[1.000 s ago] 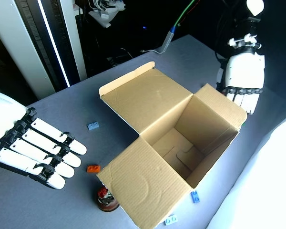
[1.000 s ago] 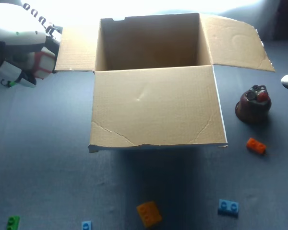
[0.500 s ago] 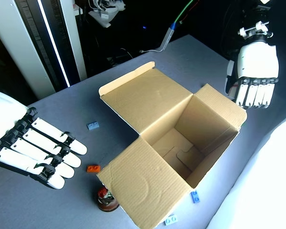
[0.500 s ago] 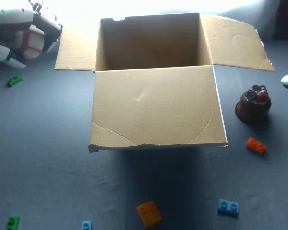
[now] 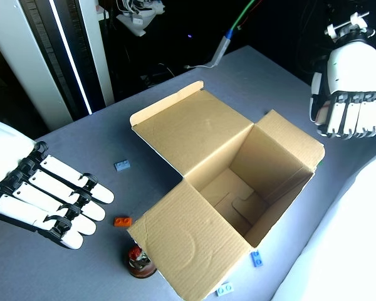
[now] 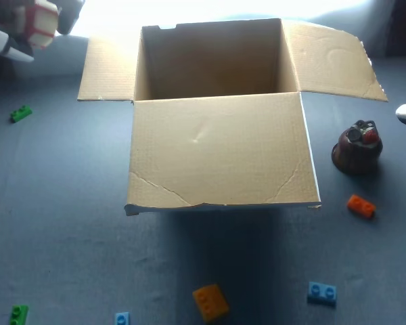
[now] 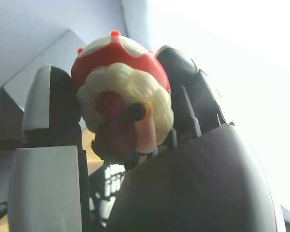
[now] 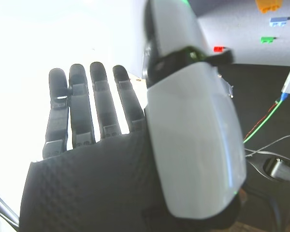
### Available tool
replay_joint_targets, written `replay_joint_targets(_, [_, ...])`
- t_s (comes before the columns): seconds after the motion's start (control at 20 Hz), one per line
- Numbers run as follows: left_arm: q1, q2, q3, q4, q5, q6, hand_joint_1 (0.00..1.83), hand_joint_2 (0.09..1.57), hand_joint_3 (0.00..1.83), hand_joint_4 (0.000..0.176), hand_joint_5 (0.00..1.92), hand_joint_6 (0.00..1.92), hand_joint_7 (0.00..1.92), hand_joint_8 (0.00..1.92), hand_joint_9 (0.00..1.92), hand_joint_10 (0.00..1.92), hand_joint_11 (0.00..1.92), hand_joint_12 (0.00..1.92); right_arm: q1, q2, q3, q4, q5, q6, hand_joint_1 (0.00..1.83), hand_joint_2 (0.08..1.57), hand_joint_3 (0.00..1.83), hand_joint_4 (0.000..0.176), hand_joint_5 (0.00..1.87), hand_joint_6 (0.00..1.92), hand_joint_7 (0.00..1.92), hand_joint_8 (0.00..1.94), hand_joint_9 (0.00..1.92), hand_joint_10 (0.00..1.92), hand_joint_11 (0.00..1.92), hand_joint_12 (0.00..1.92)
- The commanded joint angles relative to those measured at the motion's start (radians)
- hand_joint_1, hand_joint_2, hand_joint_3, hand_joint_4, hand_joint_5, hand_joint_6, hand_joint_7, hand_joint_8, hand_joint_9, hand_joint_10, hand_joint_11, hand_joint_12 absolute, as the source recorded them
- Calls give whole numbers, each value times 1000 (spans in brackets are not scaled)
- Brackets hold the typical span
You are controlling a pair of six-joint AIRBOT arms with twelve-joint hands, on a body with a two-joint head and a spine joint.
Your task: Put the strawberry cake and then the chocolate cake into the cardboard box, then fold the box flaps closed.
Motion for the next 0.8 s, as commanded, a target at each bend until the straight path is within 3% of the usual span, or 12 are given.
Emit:
replay_joint_targets(0.0, [-22,7,8,-52,16,6,1280,1364,17,0,544,1485,437,1845,506,1917,400,1921,12,12,2,9,104,-4,925,1074,3,0,116,2,186,3,215,3,0,590])
replay_joint_targets(0.05, [-30,4,14,-52,11,6,1278,1362,15,0,557,1471,445,1842,506,1920,403,1921,12,12,2,9,104,-4,909,1078,4,2,108,0,168,1,212,2,0,596])
replay_joint_targets(0.1, [-44,0,18,-37,6,6,1404,1338,29,0,467,1425,454,1762,493,1892,397,1921,12,12,2,9,104,-4,902,1078,4,0,101,0,148,0,205,1,0,577])
replay_joint_targets(0.15, [-52,-5,18,-26,0,6,1305,1347,36,0,537,1454,460,1823,505,1915,427,1921,12,12,2,9,104,-4,908,1079,3,0,97,0,138,1,199,1,0,548])
replay_joint_targets(0.3, [-60,-13,14,-21,-18,-10,1285,1346,32,0,566,1437,464,1825,518,1921,433,1921,12,12,2,9,104,-4,917,1087,5,0,77,1,124,0,174,1,0,447])
replay_joint_targets(0.4, [-70,-18,4,-21,-43,-19,1432,1331,54,0,404,1491,438,1764,483,1902,386,1921,12,12,2,9,104,-4,871,1115,11,1,44,3,133,4,175,5,0,286])
replay_joint_targets(0.45, [-76,-21,-1,-8,-50,-28,1161,1342,49,0,553,1498,493,1844,412,1917,381,1921,12,12,2,9,104,-4,872,1104,4,0,48,3,114,8,170,3,0,369])
replay_joint_targets(0.6, [-107,-32,-9,24,-83,-52,1264,1367,14,0,535,1528,466,1821,494,1912,350,1921,12,12,2,9,104,-4,874,1094,1,0,93,8,168,8,198,7,0,572])
replay_joint_targets(0.65, [-121,-39,-8,39,-105,-67,1270,1362,7,0,553,1501,459,1809,518,1900,371,1921,12,12,2,9,104,-4,865,1106,4,2,69,3,153,4,184,3,0,538])
replay_joint_targets(0.7, [-135,-44,-9,61,-117,-84,1271,1366,7,0,556,1492,447,1818,515,1917,358,1921,12,12,2,9,104,-4,873,1108,4,17,65,1,146,1,160,7,0,423])
replay_joint_targets(0.75, [-142,-47,-10,67,-132,-98,1285,1353,0,0,583,1429,480,1802,524,1906,364,1921,12,12,2,9,104,-4,884,1098,0,14,68,2,161,3,179,12,0,433])
